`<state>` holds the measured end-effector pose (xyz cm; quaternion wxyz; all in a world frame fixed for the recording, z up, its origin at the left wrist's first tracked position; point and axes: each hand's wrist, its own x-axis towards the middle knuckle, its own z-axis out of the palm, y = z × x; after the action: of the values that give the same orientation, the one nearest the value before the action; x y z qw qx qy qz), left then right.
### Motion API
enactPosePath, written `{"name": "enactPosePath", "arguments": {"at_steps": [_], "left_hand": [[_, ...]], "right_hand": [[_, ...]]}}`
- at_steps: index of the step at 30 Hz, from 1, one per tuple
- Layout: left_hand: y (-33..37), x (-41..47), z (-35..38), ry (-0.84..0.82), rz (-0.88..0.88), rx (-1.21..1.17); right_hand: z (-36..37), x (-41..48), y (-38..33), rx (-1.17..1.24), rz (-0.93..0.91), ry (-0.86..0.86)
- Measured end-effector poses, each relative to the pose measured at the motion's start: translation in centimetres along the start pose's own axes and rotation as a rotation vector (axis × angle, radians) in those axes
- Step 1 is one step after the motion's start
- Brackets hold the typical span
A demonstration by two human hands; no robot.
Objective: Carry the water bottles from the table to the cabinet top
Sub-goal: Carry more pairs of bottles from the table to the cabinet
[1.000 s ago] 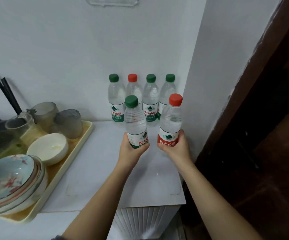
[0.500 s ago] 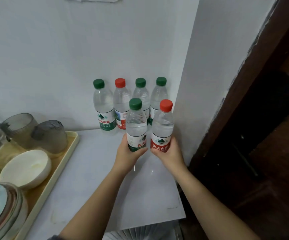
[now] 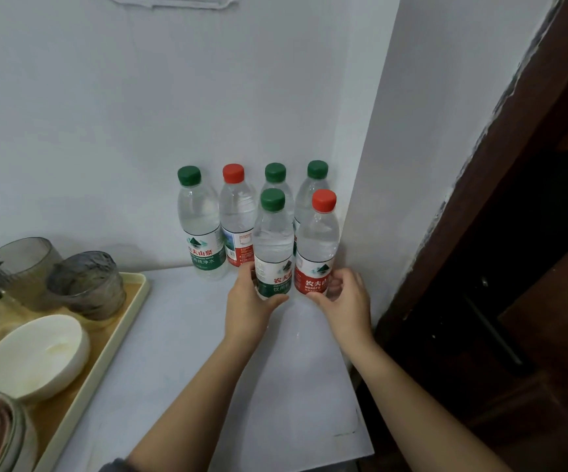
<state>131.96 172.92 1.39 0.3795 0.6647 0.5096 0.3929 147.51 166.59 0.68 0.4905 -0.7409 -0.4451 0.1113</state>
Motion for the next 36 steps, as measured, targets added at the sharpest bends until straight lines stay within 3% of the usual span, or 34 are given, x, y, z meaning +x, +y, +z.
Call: {"name": "enactPosePath", "arguments": {"at_steps": [25, 30, 33, 36], "left_hand": [[-0.1, 1.3, 1.2, -0.014, 0.053, 0.041], [0.3, 0.2, 1.4, -0.018, 0.005, 0.031], [0.3, -0.9, 1.2, 0.016, -0.009, 0.135], [0.1, -3.2, 0.3, 0.054, -0.082, 0.42]], "right_hand": [[0.4, 0.9, 0.5, 0.002, 0.004, 0.005], [-0.3, 0.0, 0.4, -0.135, -0.006, -0.023], [-1.3, -1.1, 0.2, -0.286, -0.086, -0.045], [-2.1, -2.5, -0.1, -0.413, -0.182, -0.096]]}}
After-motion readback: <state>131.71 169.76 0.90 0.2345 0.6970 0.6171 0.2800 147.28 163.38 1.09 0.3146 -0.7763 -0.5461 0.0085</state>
